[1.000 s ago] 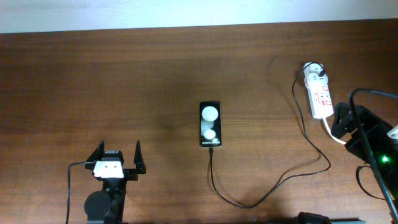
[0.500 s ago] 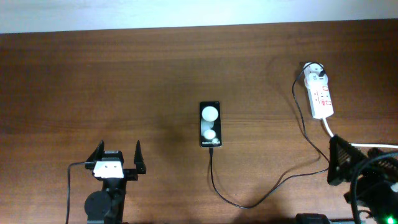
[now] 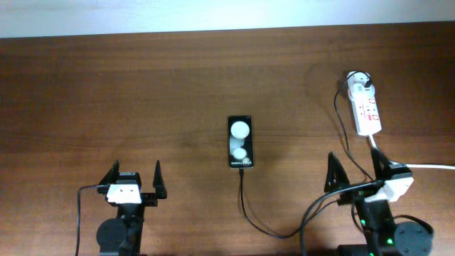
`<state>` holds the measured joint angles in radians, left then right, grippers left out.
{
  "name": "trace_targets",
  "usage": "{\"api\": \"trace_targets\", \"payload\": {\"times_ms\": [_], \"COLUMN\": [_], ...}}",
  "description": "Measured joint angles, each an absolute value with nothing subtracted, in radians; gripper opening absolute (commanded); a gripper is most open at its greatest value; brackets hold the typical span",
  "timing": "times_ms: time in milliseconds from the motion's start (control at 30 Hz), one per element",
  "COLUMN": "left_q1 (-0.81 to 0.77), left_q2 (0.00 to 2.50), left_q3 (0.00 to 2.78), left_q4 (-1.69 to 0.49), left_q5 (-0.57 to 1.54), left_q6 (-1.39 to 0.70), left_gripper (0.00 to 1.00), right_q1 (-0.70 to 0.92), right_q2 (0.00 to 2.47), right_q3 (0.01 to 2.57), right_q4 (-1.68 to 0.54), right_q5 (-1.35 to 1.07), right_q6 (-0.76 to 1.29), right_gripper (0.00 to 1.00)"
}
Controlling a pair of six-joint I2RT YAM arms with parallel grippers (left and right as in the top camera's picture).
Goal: Plug charger to phone and switch on socket
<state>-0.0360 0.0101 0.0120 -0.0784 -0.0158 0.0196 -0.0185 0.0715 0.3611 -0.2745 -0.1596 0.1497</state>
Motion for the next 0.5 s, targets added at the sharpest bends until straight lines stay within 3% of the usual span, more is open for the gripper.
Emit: {"api": "trace_targets", "payload": {"times_ms": [100, 500], "left_q1": [-0.036, -0.036], "left_q2": [0.010, 0.010], "left_q3": [0.012, 0.012], "left_q4": [-0.078, -0.078], "left_q5": [-0.016, -0.016], "left_q6": [0.020, 0.020], "left_gripper": [0.99, 0.99], "right_q1": [-0.019, -0.019], "right_q2": [0.017, 0.016], "right_q3": [0.176, 0.018], "right_q4": [-0.110, -0.073], "right_q5": [-0.160, -0.125], "right_q6": [0.123, 0.073], "right_gripper": [0.99, 0.99]}}
